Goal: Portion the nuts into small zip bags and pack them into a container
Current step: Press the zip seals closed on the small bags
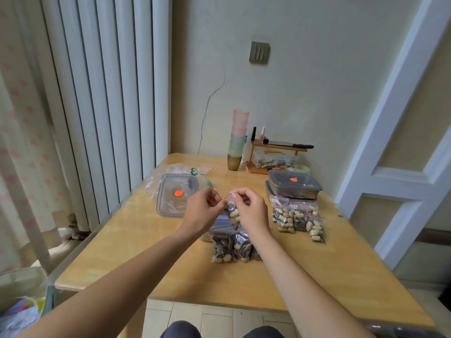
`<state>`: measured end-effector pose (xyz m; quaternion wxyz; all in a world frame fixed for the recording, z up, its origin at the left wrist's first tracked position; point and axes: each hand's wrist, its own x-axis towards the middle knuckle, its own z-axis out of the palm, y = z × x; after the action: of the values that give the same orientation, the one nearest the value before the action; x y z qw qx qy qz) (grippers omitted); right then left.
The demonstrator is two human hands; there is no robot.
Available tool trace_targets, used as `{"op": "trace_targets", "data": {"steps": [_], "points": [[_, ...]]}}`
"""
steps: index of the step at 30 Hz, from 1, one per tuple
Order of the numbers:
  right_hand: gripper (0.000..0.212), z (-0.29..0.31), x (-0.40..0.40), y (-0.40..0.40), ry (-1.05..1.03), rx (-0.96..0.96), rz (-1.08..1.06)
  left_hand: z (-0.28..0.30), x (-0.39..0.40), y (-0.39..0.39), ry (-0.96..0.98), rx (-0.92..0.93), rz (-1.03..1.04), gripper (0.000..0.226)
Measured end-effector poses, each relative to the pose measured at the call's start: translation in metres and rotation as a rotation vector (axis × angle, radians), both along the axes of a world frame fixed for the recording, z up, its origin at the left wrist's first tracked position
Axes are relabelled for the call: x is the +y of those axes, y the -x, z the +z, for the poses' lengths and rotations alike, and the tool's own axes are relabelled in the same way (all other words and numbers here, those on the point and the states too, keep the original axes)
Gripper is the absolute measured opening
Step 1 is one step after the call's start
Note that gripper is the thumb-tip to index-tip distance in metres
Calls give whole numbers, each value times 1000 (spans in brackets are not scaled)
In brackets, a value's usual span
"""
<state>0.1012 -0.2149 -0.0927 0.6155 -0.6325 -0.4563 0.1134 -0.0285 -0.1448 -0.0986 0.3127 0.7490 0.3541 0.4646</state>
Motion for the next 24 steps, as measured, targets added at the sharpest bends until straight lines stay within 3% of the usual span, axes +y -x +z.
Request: {"op": "trace_targets", "data": {"steps": [13, 19, 24], "points": [[9, -3, 1, 0, 4, -25, -4, 5, -1, 6, -196, 70, -4, 17], [9, -4, 1, -1, 17, -36, 10, 5, -1, 5, -80, 64, -85, 9], [10, -4, -3, 1, 28, -55, 36, 8, 0, 4, -92, 74, -71, 12]]}}
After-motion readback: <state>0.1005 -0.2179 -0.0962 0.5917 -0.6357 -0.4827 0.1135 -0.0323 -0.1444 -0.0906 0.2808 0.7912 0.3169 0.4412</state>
